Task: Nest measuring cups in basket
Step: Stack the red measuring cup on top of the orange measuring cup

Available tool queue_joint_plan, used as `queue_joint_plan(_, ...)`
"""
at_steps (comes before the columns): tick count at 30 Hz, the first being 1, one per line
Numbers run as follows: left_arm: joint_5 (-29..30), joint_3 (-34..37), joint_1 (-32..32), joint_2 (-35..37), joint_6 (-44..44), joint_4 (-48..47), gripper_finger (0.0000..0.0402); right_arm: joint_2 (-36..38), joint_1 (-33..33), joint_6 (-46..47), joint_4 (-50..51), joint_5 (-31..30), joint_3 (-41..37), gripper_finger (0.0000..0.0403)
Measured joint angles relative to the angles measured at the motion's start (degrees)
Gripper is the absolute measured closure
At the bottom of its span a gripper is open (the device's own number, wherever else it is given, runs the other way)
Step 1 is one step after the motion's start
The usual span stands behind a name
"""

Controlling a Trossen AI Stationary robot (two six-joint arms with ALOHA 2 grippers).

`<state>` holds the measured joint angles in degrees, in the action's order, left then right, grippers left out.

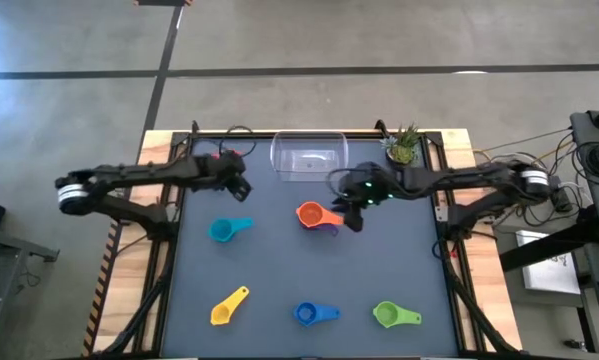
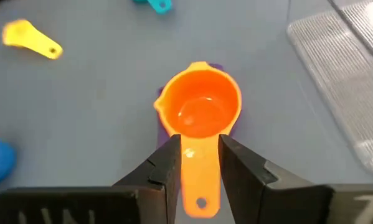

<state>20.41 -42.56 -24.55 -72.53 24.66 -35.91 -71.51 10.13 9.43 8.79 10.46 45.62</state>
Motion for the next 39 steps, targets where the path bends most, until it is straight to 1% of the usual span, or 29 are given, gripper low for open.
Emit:
queue_joint_plan(2,0.01,-2.36,-2.65,-3.12,-0.43,-2.32,0.0247,3.54,-0.74,1.10,-2.74,0.00,-3.64,0.0312)
queue_joint_plan(5,0.03,-6.14,-5.44,-7.69,-1.96,-6.13,0.0247,7.93,-1.62,1.94,-5.28,-0.42,-7.12,0.0311)
queue_joint_plan(8,0.01,-8.81,-7.17,-11.29,-4.30,-7.18,0.0247,10.86,-2.31,1.96,-6.14,-2.92,-8.90,0.0308)
queue_joint_plan(13,-0.10,-10.16,-9.79,-15.27,-6.51,-7.60,0.0247,12.91,-2.39,1.01,-6.24,-3.52,-9.42,0.0308)
queue_joint_plan(16,-0.21,-9.51,-11.10,-15.39,-6.99,-7.48,0.0247,12.88,-2.39,0.40,-6.16,-3.54,-9.42,0.0307)
queue_joint_plan(24,-0.42,-5.76,-14.21,-13.03,-5.60,-6.81,0.0247,10.98,-2.39,-1.08,-6.20,-3.54,-9.44,0.0307)
queue_joint_plan(27,-1.08,-3.04,-15.57,-12.79,-6.15,-2.64,0.0247,10.63,-2.36,-1.09,-6.42,-3.70,-9.44,0.0307)
queue_joint_plan(30,-5.59,-0.03,-17.02,-12.70,-7.22,3.55,0.0247,10.71,-2.36,-1.11,-6.60,-4.36,-9.44,0.0307)
queue_joint_plan(32,-6.64,1.28,-17.38,-12.63,-7.48,6.22,0.0249,10.73,-2.36,-1.11,-6.54,-4.46,-9.44,0.0307)
queue_joint_plan(35,-6.35,2.19,-17.36,-12.59,-7.88,6.85,0.0273,10.76,-2.36,-1.11,-6.55,-4.46,-9.44,0.0307)
queue_joint_plan(37,-6.19,2.33,-17.36,-12.52,-8.74,6.84,0.0307,10.76,-2.36,-1.11,-6.55,-4.46,-9.44,0.0307)
queue_joint_plan(39,-6.17,2.33,-17.36,-12.36,-10.07,6.75,0.0353,10.76,-2.36,-1.11,-6.57,-4.46,-9.44,0.0307)
